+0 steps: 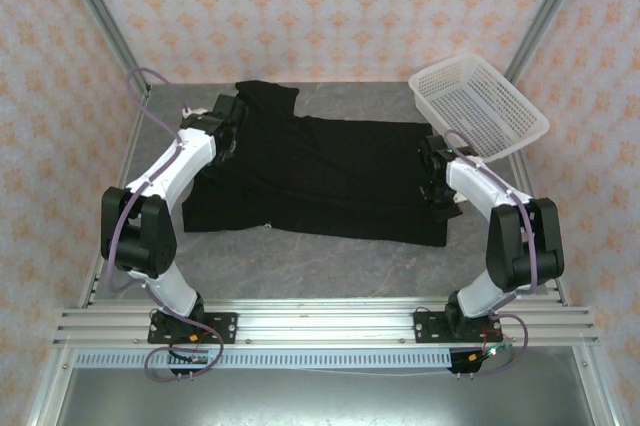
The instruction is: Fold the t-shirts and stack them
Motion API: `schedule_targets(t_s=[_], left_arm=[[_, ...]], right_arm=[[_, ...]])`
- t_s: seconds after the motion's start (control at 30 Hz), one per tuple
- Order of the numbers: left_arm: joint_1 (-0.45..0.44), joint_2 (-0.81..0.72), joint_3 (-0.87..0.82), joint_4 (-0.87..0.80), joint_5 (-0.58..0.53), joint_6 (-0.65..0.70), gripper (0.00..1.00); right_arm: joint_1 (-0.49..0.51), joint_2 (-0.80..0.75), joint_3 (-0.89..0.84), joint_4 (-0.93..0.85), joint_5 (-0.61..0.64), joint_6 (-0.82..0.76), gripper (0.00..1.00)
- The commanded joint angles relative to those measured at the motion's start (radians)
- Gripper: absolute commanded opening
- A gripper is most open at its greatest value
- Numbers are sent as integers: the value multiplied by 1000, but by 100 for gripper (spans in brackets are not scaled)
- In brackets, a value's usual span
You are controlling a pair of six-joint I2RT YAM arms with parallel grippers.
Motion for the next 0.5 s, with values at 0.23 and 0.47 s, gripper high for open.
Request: schedule_targets(t_s=[0.23, 0.47], left_arm=[[23, 108, 139, 39, -3, 95, 0], [11, 199, 230, 75, 95, 157, 0]], right_arm=[[-6, 89, 71, 5, 44, -26, 0], [-6, 121, 80, 25, 36, -39, 0]])
